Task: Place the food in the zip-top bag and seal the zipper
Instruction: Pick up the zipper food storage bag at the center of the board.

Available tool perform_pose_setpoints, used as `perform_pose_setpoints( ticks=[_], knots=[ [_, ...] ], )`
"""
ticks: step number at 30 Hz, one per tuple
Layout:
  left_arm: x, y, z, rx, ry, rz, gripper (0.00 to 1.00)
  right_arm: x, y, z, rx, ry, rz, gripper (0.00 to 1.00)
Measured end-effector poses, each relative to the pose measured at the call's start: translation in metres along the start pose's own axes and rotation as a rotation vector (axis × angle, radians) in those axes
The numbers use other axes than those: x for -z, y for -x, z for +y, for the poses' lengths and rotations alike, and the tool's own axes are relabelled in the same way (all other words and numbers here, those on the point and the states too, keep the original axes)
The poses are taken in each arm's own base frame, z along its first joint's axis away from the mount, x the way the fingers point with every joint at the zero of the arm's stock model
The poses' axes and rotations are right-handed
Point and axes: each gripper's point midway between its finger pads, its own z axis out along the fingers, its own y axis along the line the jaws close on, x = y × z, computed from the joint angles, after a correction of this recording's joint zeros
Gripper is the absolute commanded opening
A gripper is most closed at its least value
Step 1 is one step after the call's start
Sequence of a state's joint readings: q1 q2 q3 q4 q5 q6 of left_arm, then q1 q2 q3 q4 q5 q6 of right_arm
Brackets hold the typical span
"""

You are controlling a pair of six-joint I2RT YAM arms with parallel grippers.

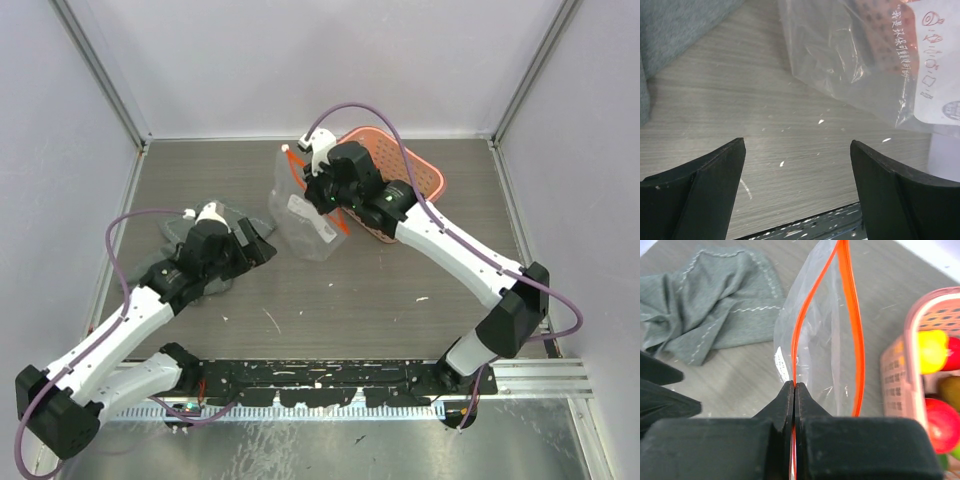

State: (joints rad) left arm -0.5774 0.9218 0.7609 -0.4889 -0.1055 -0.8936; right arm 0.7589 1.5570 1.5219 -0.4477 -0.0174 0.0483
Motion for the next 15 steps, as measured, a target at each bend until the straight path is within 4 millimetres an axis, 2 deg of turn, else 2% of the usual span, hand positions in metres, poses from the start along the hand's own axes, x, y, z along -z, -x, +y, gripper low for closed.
perform_pose_setpoints(
  ticks=[5,8,11,15],
  knots=[
    [0.007,0.030,-0.019,0.055,-0.066,-0.054,0.87,0.015,0.015,-0.022,0.095,-0.116,-0.033,0.01],
    [0.005,0.038,-0.021,0.104,-0.089,-0.052,0.87,0.019,0.016,-0.028,0.130,-0.160,-0.035,0.01],
    [-0.001,0.038,-0.022,0.145,-0.097,-0.020,0.87,0.017,0.006,-0.026,0.161,-0.187,-0.016,0.01],
    [-0.004,0.035,-0.024,0.183,-0.108,0.014,0.87,0.011,-0.020,-0.013,0.197,-0.188,0.041,0.01]
  ],
)
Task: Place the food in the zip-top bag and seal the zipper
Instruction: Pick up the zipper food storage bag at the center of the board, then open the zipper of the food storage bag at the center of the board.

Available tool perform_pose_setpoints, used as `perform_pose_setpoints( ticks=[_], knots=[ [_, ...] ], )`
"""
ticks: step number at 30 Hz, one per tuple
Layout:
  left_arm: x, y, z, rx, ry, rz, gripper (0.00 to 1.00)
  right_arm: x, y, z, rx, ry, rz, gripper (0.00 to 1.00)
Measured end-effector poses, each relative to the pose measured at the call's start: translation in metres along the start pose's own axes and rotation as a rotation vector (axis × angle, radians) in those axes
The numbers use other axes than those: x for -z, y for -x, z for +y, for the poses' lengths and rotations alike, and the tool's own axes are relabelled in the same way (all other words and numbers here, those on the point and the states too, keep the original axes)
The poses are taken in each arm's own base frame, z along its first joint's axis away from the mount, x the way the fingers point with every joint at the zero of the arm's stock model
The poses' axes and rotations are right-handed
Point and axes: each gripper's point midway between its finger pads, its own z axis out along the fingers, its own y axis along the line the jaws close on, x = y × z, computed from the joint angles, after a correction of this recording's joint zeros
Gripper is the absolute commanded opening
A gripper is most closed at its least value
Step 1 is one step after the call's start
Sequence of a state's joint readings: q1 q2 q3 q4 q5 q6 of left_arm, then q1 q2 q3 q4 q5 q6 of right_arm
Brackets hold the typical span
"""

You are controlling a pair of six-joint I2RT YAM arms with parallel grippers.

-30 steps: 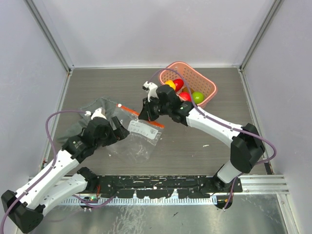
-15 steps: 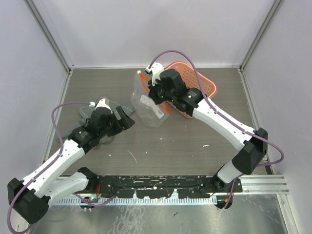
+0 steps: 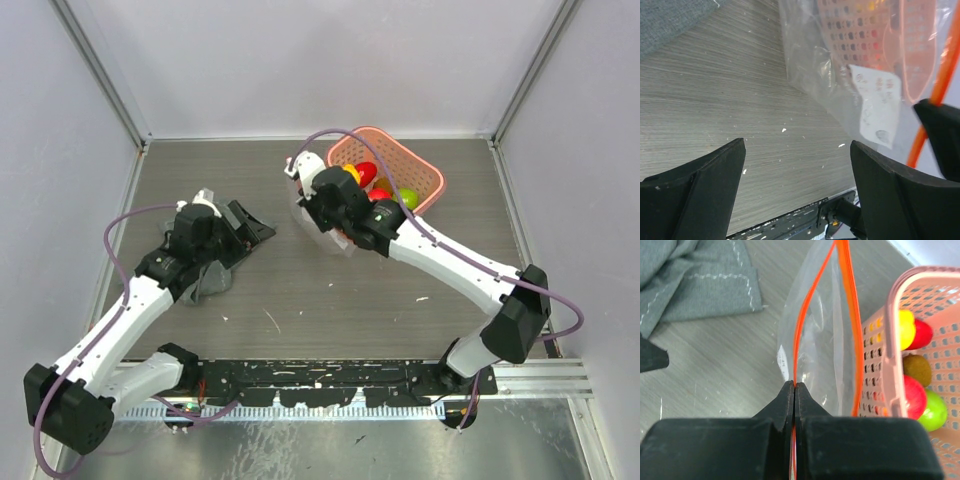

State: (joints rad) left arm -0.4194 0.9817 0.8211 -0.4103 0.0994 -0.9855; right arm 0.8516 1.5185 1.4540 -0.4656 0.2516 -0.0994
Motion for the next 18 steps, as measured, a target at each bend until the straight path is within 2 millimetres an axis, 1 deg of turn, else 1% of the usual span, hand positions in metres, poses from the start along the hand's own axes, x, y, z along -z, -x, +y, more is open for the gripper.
perform_pose_setpoints(
  ticks=[3,7,11,18],
  knots=[
    [0.001,0.000,-0.003,0.019,-0.013,0.003,0.87,-0.002,-0.016,0.019,0.018,0.026,0.032,0.01],
    [0.007,0.002,-0.008,0.039,-0.033,-0.010,0.87,-0.002,-0.027,0.040,0.021,0.063,0.054,0.01],
    [0.015,0.007,-0.016,0.051,-0.066,-0.033,0.86,-0.003,-0.034,0.060,0.020,0.095,0.068,0.01],
    [0.018,0.014,-0.028,0.093,-0.109,-0.062,0.77,-0.007,-0.036,0.084,0.025,0.133,0.068,0.03]
  ],
)
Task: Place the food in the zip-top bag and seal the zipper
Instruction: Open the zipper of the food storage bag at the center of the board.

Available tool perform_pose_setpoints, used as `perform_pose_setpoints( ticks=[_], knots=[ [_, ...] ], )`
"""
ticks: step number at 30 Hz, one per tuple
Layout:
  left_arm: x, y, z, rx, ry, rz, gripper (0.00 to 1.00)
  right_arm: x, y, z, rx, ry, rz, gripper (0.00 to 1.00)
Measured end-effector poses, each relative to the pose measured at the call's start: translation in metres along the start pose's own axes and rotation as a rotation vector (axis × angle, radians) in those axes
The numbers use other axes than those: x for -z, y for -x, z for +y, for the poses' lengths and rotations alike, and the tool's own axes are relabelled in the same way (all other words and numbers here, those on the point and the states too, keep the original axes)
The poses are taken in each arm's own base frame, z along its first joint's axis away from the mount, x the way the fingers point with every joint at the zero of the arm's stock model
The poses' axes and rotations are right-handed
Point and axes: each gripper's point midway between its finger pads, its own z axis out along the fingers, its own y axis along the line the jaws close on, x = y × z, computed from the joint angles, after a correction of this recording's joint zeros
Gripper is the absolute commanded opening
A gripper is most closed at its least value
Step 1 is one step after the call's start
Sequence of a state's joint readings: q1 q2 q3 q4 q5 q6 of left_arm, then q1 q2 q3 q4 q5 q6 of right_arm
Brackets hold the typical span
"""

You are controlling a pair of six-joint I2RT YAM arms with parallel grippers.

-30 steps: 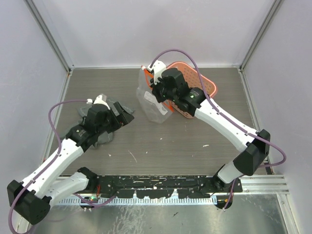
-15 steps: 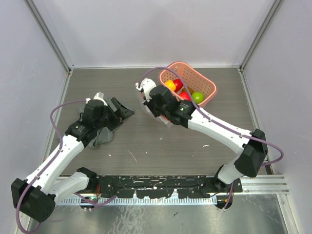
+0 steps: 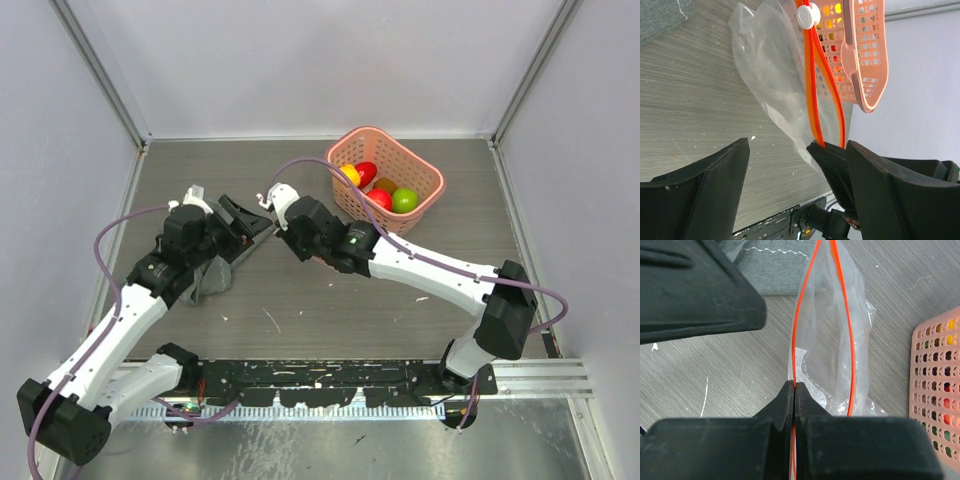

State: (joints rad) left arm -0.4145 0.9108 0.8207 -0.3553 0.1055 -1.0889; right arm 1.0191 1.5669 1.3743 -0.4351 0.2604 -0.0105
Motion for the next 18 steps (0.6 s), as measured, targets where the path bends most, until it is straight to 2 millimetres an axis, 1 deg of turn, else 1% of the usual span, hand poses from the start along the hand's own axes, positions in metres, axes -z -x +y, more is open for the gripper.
perform_pose_setpoints(
  ticks=[4,8,13,18],
  knots=[
    [-0.004,0.002,-0.003,0.021,-0.008,-0.005,0.67,-0.001,0.002,0.008,-0.006,0.014,-0.010,0.03],
    [-0.010,0.002,-0.002,0.031,-0.001,-0.003,0.61,-0.001,0.005,0.014,-0.012,0.031,-0.023,0.03],
    [-0.017,0.003,0.001,0.038,0.009,-0.005,0.57,-0.003,0.008,0.020,-0.025,0.048,-0.039,0.03],
    [-0.025,-0.001,0.007,0.047,0.034,0.010,0.48,-0.006,0.009,0.027,-0.037,0.071,-0.048,0.03]
  ],
)
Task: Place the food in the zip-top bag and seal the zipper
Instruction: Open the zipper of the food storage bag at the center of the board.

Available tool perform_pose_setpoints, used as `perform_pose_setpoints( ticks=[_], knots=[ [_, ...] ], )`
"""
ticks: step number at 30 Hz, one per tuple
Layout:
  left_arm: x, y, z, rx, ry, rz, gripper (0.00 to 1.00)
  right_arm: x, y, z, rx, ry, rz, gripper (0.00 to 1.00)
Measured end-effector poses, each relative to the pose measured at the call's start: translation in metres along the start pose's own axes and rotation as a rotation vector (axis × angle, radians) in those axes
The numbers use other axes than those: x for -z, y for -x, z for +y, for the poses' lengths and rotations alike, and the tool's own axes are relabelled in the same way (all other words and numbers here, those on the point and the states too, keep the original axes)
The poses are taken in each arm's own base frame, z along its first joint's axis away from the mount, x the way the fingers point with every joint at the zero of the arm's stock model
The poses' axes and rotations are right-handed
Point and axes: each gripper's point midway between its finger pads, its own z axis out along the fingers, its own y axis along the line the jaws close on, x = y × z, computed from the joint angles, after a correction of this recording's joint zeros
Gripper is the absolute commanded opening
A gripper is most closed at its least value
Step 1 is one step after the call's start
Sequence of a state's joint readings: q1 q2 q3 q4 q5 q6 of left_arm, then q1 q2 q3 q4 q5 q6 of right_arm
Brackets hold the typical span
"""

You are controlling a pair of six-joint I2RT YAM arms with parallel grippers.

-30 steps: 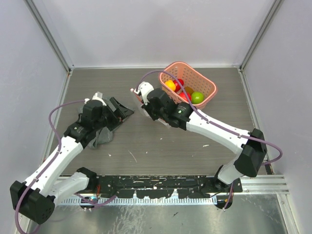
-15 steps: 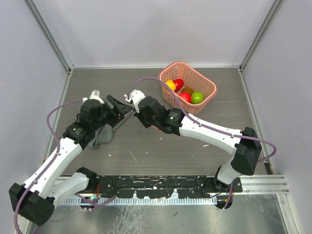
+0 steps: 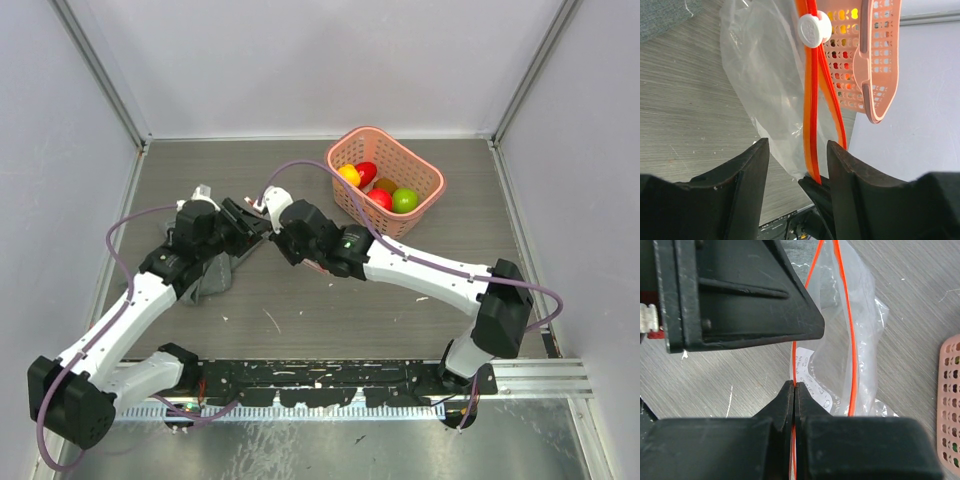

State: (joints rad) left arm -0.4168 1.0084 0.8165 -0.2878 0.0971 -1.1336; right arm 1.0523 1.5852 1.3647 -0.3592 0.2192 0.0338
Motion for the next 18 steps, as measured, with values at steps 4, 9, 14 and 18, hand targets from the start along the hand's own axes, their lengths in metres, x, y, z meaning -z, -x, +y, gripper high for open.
perform_pose_setpoints(
  ticks=[4,9,14,18],
  knots=[
    [-0.002,-0.002,0.004,0.000,0.012,0.002,0.41,-0.004,-0.002,0.006,-0.005,0.025,0.003,0.03],
    [-0.002,-0.003,0.005,-0.011,0.016,-0.001,0.26,-0.007,-0.002,0.011,-0.016,0.046,0.004,0.04],
    [-0.005,-0.005,0.007,-0.029,0.026,0.000,0.04,-0.008,-0.002,0.015,-0.024,0.064,0.002,0.11],
    [-0.005,-0.005,0.009,-0.043,0.034,-0.005,0.00,-0.008,-0.002,0.018,-0.027,0.083,0.003,0.28]
  ],
)
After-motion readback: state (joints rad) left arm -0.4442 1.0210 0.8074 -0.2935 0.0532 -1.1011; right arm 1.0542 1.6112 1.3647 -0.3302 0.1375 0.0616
